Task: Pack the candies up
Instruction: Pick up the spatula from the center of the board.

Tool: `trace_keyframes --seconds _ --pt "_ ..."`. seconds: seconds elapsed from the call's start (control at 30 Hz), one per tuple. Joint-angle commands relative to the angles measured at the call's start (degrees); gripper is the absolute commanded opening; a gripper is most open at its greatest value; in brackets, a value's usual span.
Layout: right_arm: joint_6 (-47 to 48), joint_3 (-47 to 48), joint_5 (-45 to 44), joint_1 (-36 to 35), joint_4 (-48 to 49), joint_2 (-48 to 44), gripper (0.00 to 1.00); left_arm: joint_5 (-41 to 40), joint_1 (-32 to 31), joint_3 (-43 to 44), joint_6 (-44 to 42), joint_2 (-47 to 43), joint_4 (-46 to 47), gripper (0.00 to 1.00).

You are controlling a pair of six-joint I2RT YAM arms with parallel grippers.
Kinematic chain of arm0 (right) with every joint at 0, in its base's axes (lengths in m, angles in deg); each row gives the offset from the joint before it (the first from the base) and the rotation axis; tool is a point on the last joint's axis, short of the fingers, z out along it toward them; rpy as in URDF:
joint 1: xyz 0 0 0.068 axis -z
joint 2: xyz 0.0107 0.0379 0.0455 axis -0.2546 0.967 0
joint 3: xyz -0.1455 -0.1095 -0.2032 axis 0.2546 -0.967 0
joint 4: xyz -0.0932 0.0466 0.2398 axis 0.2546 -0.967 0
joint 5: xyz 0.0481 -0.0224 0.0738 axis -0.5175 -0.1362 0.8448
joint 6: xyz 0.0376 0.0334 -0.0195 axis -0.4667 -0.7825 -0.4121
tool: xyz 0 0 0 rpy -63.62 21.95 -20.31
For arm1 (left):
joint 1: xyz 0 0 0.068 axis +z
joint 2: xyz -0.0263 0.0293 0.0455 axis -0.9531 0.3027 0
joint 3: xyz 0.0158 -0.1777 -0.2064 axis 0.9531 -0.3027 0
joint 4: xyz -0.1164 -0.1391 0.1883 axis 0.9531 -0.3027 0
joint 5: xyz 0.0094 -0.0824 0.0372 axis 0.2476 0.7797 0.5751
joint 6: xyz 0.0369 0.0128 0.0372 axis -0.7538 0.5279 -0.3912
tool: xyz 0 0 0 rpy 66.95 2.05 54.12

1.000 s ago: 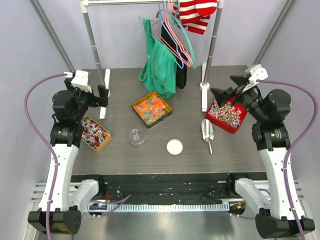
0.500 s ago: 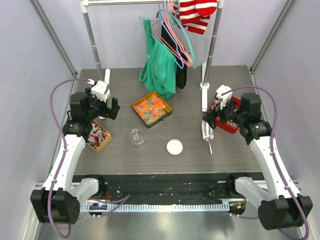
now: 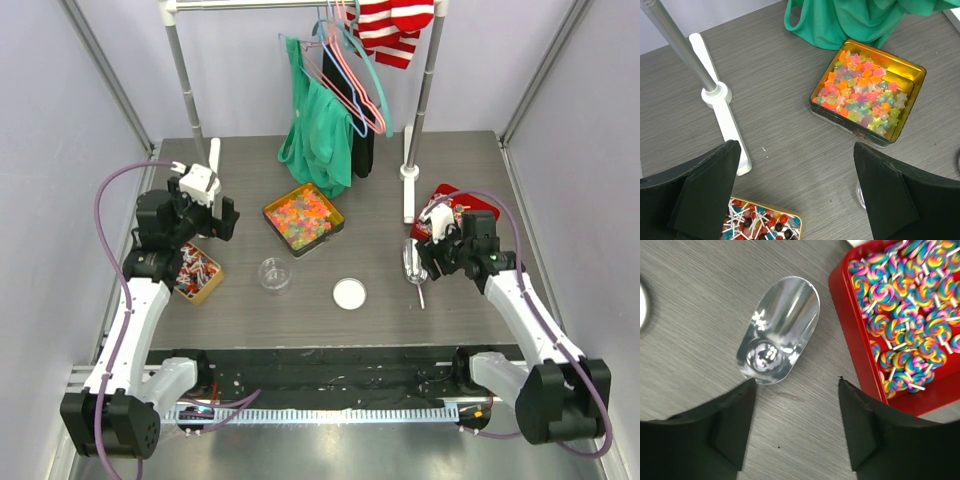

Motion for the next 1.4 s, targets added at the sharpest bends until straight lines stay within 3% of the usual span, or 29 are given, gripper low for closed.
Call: trace_keyframes --seconds 0.0,0.2,0.3,0.7,0.8,0.97,1.1,1.37 --pt "-1.3 -0.9 -3.4 -0.1 5.2 5.1 0.64 1.4 -0.2 -0.5 0.6 -1.7 2.6 1.00" --pt "-2.8 -0.1 0.2 0.0 4.9 12.5 0.57 1.8 0.0 -1.0 0.3 -2.2 3.0 1.00" --pt "-3.0 -0.3 -0.3 0.2 5.5 14.8 0.49 1.9 0.0 -1.4 0.0 -2.3 3.3 1.00" --pt "-4.0 0.8 1.9 0.3 5.5 18.8 0.47 2.5 -0.1 -1.5 0.1 -2.2 3.5 1.00" --pt "-3.9 1.2 2.5 -0.1 5.5 19.1 0.42 2.7 0.0 -1.6 0.2 -2.0 3.6 1.00" --pt "-4.1 2.2 3.3 -0.3 6.2 21.0 0.25 3.4 0.0 -1.9 0.2 -1.7 3.9 1.00" --pt "-3.9 2.4 3.2 -0.7 6.1 20.9 0.01 4.2 0.0 -2.3 0.3 -0.8 4.6 1.00" --pt "-2.6 4.7 -3.1 -7.4 4.8 12.1 0.01 14.9 -0.2 0.2 3.1 4.5 3.5 1.00"
